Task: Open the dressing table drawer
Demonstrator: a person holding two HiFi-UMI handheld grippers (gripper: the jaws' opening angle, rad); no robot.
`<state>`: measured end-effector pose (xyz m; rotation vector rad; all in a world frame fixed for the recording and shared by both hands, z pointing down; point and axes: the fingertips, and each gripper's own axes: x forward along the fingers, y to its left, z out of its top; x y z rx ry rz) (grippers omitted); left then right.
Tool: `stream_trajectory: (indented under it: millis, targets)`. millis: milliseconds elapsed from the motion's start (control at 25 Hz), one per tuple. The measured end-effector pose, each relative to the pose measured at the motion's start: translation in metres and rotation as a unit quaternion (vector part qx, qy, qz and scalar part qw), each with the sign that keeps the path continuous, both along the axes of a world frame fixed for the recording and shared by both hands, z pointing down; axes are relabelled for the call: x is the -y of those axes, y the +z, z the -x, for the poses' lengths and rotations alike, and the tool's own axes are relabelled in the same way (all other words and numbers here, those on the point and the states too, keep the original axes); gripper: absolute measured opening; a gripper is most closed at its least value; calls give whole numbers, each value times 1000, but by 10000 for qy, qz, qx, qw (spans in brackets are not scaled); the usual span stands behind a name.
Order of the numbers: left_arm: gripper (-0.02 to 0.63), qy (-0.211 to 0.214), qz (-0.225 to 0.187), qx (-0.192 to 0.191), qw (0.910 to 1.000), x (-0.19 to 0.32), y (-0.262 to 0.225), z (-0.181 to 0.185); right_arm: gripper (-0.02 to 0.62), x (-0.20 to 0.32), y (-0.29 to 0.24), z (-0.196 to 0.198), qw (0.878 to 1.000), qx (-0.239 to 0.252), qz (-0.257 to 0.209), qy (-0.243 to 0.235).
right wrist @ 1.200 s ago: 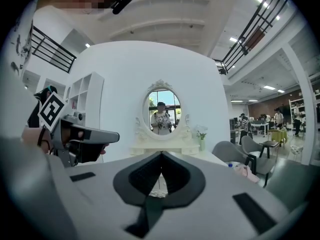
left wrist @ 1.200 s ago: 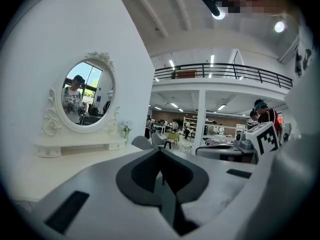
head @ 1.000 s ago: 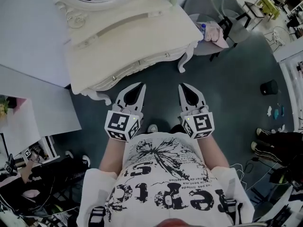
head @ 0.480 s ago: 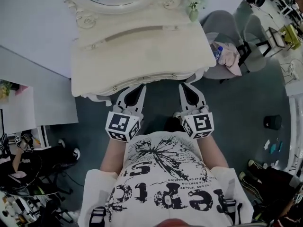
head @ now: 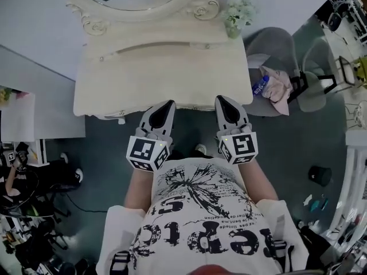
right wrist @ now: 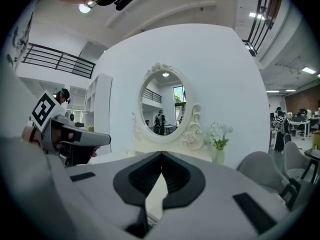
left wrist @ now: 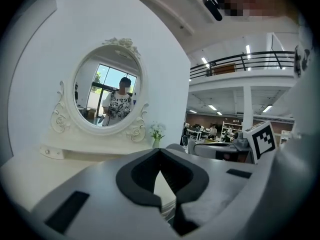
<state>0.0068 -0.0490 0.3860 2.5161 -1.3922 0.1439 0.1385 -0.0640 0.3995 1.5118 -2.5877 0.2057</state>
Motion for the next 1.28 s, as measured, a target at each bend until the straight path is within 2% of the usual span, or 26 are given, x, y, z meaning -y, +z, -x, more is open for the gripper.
stream_trajectory:
  millis: [240,440,880,1040,1280]
  targets:
    - [8,-239,214,104,9994,34,8,-9,17,43,16,-21,9996,19,258,-86]
    - [8,-287,234,176,9992,82,17,1,17,94,33,-26,9986,-246,369,283]
    - [8,55,197,242,9995,206,32,26,17,202,62,-8,9957,-408,687,468]
    - [8,131,187,180,9996,230,47,28,17,226,81,-2,9943,-439,844,488]
    - [8,164,72,245,9995,246,70,28,17,247,122,9,9914,-416,1209,274]
